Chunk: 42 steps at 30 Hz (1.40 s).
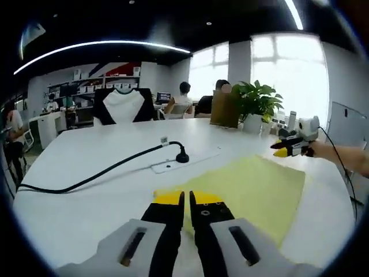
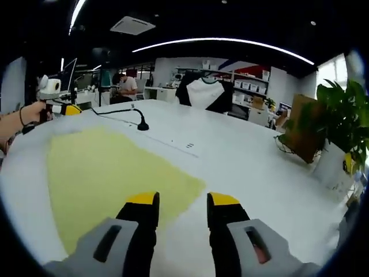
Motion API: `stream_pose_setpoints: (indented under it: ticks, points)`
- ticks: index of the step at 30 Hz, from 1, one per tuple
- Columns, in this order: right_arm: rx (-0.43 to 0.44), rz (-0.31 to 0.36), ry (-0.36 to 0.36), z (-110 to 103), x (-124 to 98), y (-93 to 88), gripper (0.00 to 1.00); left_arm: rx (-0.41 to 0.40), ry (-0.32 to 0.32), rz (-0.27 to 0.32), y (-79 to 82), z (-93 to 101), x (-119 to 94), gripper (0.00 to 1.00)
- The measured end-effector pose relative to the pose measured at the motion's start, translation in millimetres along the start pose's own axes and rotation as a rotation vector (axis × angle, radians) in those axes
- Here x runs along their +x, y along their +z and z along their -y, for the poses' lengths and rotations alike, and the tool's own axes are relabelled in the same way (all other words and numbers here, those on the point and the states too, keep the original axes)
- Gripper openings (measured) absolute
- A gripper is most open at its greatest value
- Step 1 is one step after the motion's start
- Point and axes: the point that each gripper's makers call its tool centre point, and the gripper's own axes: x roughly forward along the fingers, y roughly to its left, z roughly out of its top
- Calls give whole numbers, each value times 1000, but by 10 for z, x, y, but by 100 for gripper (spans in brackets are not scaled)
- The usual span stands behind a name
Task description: Fold the garment on the visible template until the final outline fits inside the template.
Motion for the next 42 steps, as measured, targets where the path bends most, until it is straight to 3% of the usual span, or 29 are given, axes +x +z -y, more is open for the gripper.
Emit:
stream_pose_setpoints:
  ticks: [1, 5, 12, 17, 20, 27, 29, 32, 37, 39, 42]
  points:
    - [13, 0, 10, -32, -17, -23, 34, 34, -17, 11, 2, 63, -4, 5]
    - [15, 6, 25, -117, -104, -64, 34, 41, -54, 16, -60, 216, -50, 5]
    - [-1, 19, 56, -249, -266, -71, 36, 82, -66, 4, -181, 279, -177, 8]
    - [0, 22, 75, -379, -390, -99, 39, 55, -60, 1, -284, 272, -319, 18]
    - [6, 15, 87, -429, -482, -128, 42, -50, -114, 26, -293, 353, -411, 22]
    - [93, 65, 121, -548, -668, -110, 43, -77, -136, -7, -455, 420, -554, 29]
    - [99, 30, 138, -624, -714, -201, 44, -73, -134, -28, -506, 404, -581, 32]
    - [71, 33, 141, -693, -779, -233, 44, -109, -138, -47, -578, 409, -623, 39]
    - [101, -8, 155, -770, -831, -327, 45, -129, -163, -101, -691, 482, -659, 49]
    - [138, -40, 171, -801, -822, -380, 41, -134, -190, -121, -729, 532, -669, 47]
    - [146, -72, 203, -885, -804, -444, 36, -151, -180, -138, -786, 526, -654, 43]
